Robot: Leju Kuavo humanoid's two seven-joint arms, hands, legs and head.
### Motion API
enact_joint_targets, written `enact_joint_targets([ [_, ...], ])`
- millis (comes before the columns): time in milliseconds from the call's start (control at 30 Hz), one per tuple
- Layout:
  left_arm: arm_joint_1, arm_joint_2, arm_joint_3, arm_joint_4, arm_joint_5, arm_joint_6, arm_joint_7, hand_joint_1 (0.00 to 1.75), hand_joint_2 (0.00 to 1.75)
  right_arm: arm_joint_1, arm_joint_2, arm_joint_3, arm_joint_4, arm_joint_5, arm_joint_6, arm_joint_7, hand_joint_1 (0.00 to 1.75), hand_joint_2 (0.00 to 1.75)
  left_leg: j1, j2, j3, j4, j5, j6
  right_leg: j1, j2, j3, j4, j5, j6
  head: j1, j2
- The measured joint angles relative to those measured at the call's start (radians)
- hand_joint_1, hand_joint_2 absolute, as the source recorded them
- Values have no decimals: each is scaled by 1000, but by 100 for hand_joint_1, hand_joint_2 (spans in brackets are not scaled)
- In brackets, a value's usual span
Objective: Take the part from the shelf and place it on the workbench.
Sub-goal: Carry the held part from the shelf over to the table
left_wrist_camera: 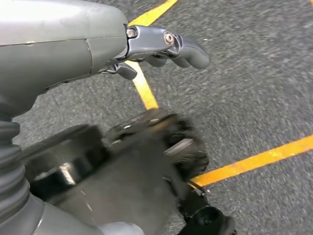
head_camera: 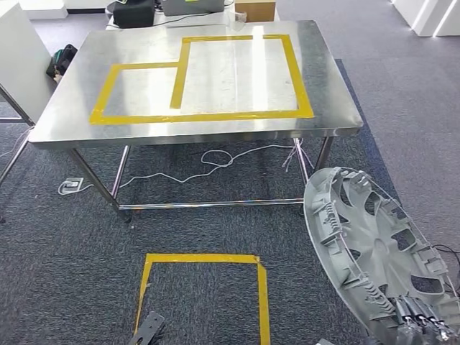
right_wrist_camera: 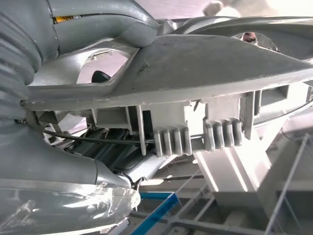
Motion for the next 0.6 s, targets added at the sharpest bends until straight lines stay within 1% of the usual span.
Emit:
enact_joint_targets([
  [33, 4, 1, 5, 0, 3, 0, 0, 0, 175, 4, -10, 9, 1, 14, 0, 24, 175, 175, -1, 0, -15, -17, 4, 2, 0, 2, 9, 0, -9, 1, 0, 0],
  [67, 6, 2, 9, 0, 6, 0, 0, 0, 175, 7, -22, 19, 2, 26, 0, 48, 175, 175, -2, 1, -16, -57, 34, 6, 0, 2, 18, 0, -19, 3, 0, 0],
  [100, 6, 4, 13, 0, 7, 0, 0, 0, 175, 8, -33, 29, 2, 35, 0, 67, 175, 175, -4, 7, -8, -113, 85, 10, 0, 0, 28, -1, -29, 7, -1, 0],
  [133, 6, 5, 17, 0, 9, 0, 0, 0, 175, 9, -44, 38, 2, 44, 0, 81, 175, 175, -7, 16, 3, -169, 128, 14, 1, -1, 38, 0, -41, 12, -2, 0],
  [167, 5, 6, 21, 0, 9, 0, 0, 0, 175, 9, -53, 47, 2, 51, 0, 90, 175, 175, -9, 25, 12, -211, 153, 19, 3, -3, 49, -2, -54, 18, -2, 0],
  [200, 5, 7, 24, 0, 10, 0, -1, 0, 175, 10, -61, 56, 2, 55, 0, 96, 175, 175, -11, 30, 19, -239, 161, 22, 5, -6, 63, -8, -65, 25, -2, 0],
  [233, 4, 7, 26, 0, 10, 0, -1, 0, 175, 11, -68, 62, 2, 58, 0, 99, 175, 175, -11, 29, 23, -253, 153, 26, 6, -9, 78, -12, -66, 33, -2, 0],
  [267, 4, 7, 27, 0, 10, 1, -1, 0, 175, 12, -74, 68, 2, 59, 0, 101, 175, 175, -9, 22, 32, -259, 153, 30, 6, -13, 91, -18, -66, 40, -1, 0],
  [300, 5, 7, 28, 0, 10, 1, -1, 0, 175, 12, -80, 72, 3, 60, 0, 102, 175, 175, -7, 15, 44, -266, 162, 36, 6, -15, 102, -15, -65, 47, 0, 0],
  [333, 6, 7, 29, 0, 10, 1, -1, 0, 175, 11, -86, 76, 3, 60, 0, 105, 175, 175, -5, 10, 57, -271, 169, 43, 5, -15, 98, 5, -65, 52, 4, 0],
  [367, 8, 7, 30, 0, 10, 3, -1, 0, 175, 11, -91, 81, 3, 62, 0, 110, 175, 175, -3, 5, 71, -272, 173, 49, 4, -13, 78, 44, -74, 56, 7, 0],
  [400, 9, 7, 31, 0, 11, 4, -1, 0, 175, 10, -98, 85, 3, 67, 0, 120, 175, 175, -3, 1, 82, -273, 169, 54, 3, -12, 42, 101, -89, 60, 10, 0],
  [433, 9, 8, 32, 0, 12, 6, -1, 0, 175, 9, -105, 91, 4, 76, 0, 138, 175, 175, -4, -4, 91, -273, 161, 57, 2, -11, -4, 161, -111, 63, 11, 0],
  [467, 9, 8, 35, 0, 13, 7, -1, 0, 175, 8, -115, 99, 4, 92, 0, 166, 175, 175, -4, -11, 99, -274, 151, 59, 1, -11, -49, 208, -141, 67, 11, 0],
  [500, 10, 8, 38, 0, 14, 8, 0, 0, 175, 7, -128, 109, 5, 115, 0, 202, 175, 175, -4, -19, 110, -274, 141, 59, 0, -11, -83, 229, -169, 69, 11, 0],
  [533, 11, 8, 42, 0, 14, 9, 0, 0, 175, 7, -142, 120, 6, 141, 0, 240, 175, 175, -4, -28, 123, -274, 129, 59, -1, -11, -103, 221, -184, 70, 11, 0],
  [567, 12, 8, 45, 0, 14, 9, 1, 0, 175, 7, -156, 131, 7, 167, 0, 270, 175, 175, -4, -37, 137, -274, 117, 57, -3, -9, -111, 187, -174, 71, 12, 0],
  [600, 13, 8, 49, 0, 13, 9, 1, 0, 175, 6, -168, 138, 7, 186, 0, 286, 175, 175, -4, -45, 151, -274, 104, 55, -6, -3, -111, 135, -131, 72, 12, 0],
])
